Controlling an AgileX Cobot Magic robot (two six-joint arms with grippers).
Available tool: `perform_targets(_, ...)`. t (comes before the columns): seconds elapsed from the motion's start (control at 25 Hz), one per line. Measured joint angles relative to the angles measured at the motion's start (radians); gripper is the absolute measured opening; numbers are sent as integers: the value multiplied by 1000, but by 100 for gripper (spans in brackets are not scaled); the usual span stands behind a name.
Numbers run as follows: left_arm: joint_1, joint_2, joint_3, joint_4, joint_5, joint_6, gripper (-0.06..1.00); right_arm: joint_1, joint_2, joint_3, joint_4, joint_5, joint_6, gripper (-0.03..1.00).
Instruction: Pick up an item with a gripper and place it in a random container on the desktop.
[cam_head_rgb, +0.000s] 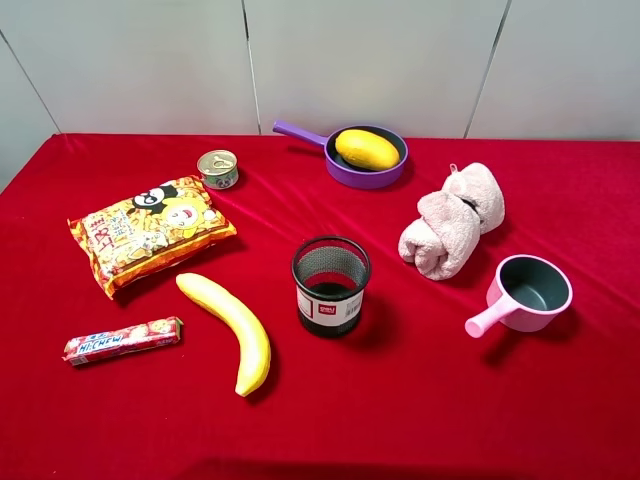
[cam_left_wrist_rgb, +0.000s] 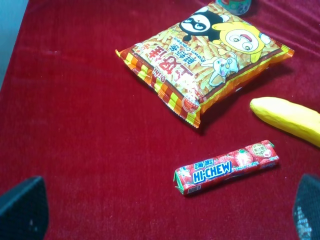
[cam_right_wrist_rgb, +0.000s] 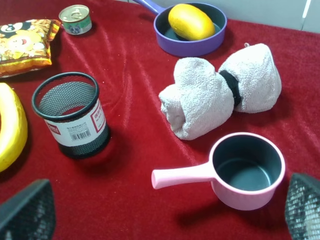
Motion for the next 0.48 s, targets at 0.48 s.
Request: perform_targets(0.48, 0, 0, 0, 0, 0, 0, 97, -287, -2, 0, 0, 0, 6, 69)
